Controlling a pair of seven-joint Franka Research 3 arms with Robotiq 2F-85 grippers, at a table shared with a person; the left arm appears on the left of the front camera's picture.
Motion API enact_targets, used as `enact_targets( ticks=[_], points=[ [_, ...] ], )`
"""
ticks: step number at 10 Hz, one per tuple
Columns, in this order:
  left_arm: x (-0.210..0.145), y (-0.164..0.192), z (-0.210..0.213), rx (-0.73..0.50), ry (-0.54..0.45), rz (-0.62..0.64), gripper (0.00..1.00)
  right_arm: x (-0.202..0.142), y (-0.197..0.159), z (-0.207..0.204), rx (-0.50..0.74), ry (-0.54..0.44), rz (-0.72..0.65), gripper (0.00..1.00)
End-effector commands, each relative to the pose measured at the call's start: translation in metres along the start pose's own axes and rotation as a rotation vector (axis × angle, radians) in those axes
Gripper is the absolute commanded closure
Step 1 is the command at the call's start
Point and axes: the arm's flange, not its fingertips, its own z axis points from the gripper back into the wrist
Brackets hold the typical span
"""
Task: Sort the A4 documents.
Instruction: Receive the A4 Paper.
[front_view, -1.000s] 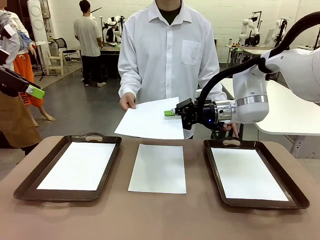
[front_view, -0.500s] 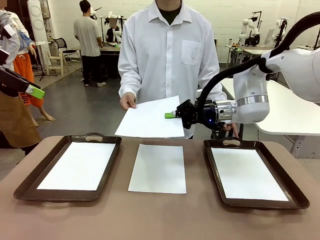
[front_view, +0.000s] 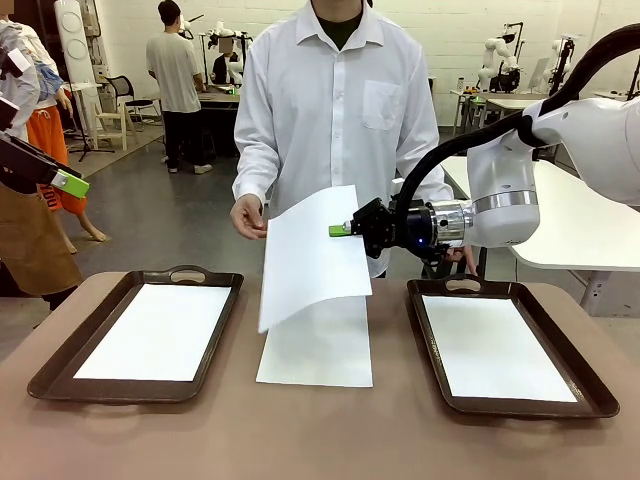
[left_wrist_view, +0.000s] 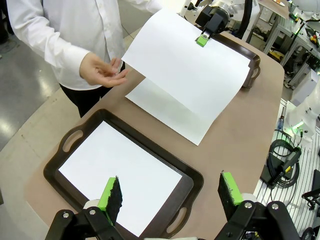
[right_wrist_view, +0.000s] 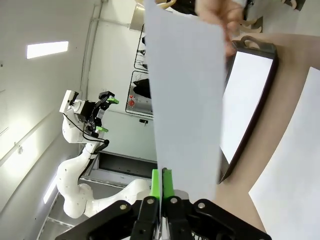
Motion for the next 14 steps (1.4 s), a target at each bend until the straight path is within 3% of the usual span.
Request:
enact_targets(
  ticks=[1,14],
  points=[
    [0.0003,-0.0009,-0.0001,0.002,0.001,-0.001,0.00,0.0015,-0.0011,0.0010,-0.011,-0.016,-0.001,1.00],
    [0.0003,-0.0009,-0.0001,0.002,0.001,-0.001,0.00,0.0015,-0.0011,0.0010,-0.011,-0.016,-0.001,1.00]
  ],
)
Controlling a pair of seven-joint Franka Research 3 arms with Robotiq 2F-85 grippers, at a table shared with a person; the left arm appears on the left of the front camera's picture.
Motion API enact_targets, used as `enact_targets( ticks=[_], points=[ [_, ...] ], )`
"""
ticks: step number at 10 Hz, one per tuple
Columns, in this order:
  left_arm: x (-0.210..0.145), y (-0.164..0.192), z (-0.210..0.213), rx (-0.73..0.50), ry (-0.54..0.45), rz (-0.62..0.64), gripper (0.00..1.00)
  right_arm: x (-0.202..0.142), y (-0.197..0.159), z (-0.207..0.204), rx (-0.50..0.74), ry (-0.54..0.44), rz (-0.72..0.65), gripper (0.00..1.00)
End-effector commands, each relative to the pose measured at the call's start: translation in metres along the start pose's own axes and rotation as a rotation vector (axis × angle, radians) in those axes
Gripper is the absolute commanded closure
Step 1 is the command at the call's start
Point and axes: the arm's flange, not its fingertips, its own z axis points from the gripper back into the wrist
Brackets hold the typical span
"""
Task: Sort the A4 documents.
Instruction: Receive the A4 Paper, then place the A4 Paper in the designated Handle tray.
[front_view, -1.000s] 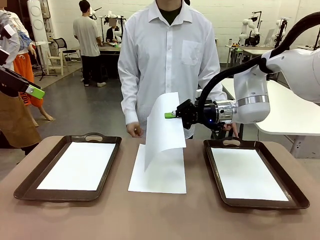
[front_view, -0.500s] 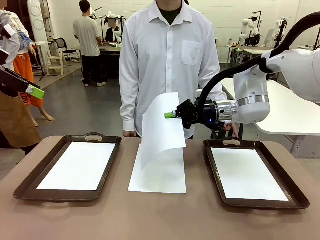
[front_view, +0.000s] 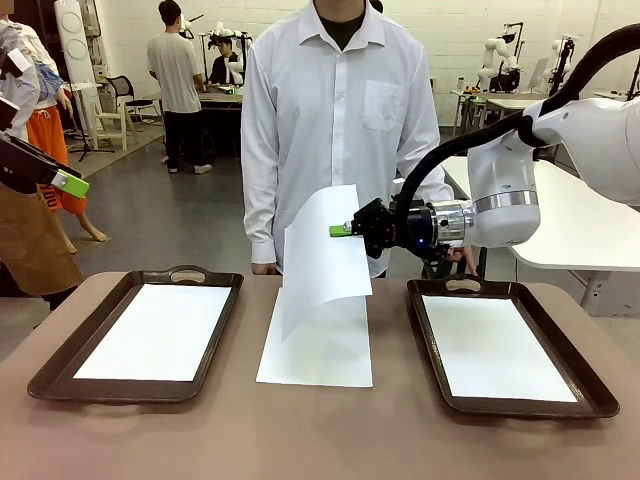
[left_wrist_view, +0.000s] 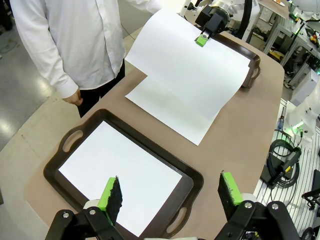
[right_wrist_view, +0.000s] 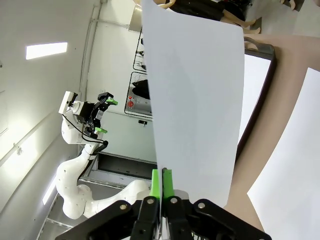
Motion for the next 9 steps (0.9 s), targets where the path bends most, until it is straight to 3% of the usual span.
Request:
enact_targets(
  ticks=[1,9],
  points=[
    [0.0003,-0.0009,-0.0001,0.002,0.001,-0.001,0.00,0.0009,-0.0003,-0.0003,-0.005,-0.010,-0.001,1.00],
    [0.0003,-0.0009,-0.0001,0.002,0.001,-0.001,0.00,0.0009,-0.0003,-0.0003,-0.005,-0.010,-0.001,1.00]
  ],
)
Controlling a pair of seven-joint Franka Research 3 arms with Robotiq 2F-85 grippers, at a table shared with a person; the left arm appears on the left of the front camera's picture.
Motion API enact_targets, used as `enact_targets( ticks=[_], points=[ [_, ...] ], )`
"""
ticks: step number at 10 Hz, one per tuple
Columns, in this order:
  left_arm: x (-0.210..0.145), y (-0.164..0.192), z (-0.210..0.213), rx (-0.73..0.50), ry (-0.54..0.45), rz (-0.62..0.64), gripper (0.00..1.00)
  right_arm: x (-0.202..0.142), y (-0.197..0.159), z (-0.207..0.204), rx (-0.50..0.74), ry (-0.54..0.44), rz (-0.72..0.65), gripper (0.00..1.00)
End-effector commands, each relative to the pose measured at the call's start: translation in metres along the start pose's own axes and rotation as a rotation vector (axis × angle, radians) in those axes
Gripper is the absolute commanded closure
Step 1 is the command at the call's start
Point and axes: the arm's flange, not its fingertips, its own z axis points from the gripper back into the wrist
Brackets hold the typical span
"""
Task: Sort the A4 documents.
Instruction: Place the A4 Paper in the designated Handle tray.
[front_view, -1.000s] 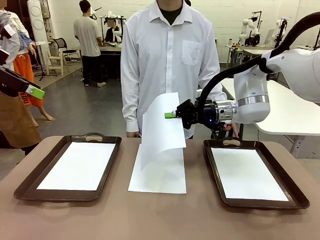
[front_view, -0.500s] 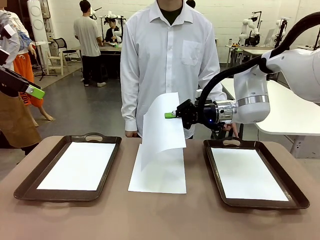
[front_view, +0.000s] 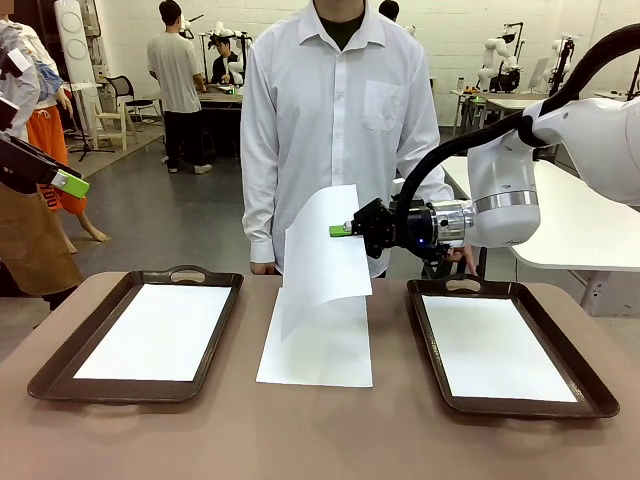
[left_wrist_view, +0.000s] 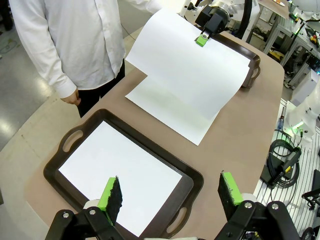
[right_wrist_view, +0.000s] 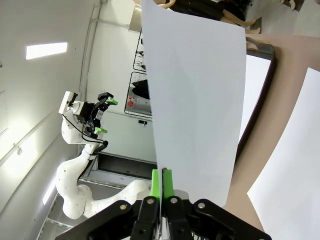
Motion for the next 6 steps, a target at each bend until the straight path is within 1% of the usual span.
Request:
enact_targets(
  ticks=[1,2,4,6],
  points=[
    [0.000,-0.001,0.000,0.002,0.001,-0.001,0.00,0.000,0.000,0.000,0.000,0.000,0.000,0.99],
    [0.000,-0.001,0.000,0.002,0.001,-0.001,0.00,-0.013,0.011,0.015,-0.013,0.107,0.015,0.99],
    [0.000,-0.001,0.000,0.002,0.001,-0.001,0.00,-0.030,0.026,0.049,-0.033,0.159,0.027,0.99],
    [0.000,-0.001,0.000,0.002,0.001,-0.001,0.00,-0.048,0.053,0.088,-0.048,0.168,0.050,0.99]
  ],
)
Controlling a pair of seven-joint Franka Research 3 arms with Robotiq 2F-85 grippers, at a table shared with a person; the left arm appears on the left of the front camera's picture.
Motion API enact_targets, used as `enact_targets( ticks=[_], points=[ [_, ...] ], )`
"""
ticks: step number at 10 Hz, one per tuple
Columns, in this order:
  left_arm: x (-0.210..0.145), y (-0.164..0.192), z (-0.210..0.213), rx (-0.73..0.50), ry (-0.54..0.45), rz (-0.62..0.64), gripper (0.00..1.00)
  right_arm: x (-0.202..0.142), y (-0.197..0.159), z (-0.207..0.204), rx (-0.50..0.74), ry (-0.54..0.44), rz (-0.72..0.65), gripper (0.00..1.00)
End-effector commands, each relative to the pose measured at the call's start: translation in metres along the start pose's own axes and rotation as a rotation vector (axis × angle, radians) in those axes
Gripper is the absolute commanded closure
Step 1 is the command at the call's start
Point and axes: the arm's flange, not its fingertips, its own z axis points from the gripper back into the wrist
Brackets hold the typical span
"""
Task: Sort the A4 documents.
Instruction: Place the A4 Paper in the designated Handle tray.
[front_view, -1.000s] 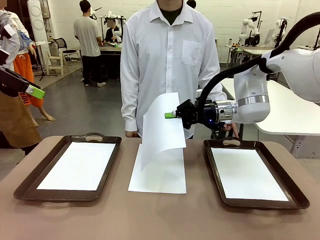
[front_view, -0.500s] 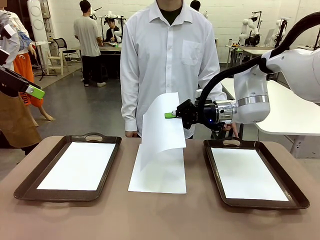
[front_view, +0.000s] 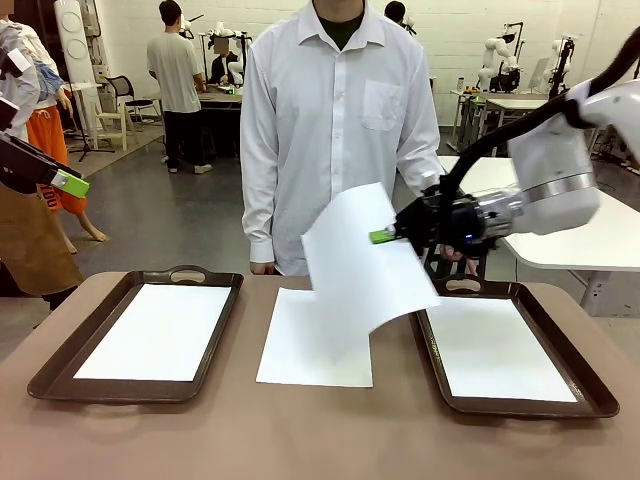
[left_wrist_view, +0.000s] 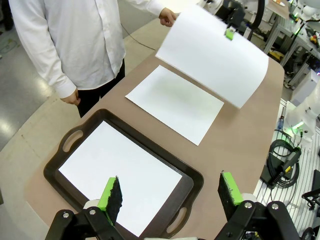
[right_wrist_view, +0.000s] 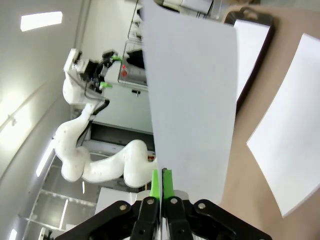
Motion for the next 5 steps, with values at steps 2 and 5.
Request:
enact_targets(
  ticks=[2,5],
  points=[
    [0.001,-0.001,0.000,0.002,0.001,-0.002,0.00,-0.035,0.022,0.054,-0.062,0.000,-0.032,0.99],
    [0.001,-0.001,0.000,0.002,0.001,-0.002,0.00,-0.074,0.014,0.119,-0.097,-0.084,-0.146,0.99]
  ],
)
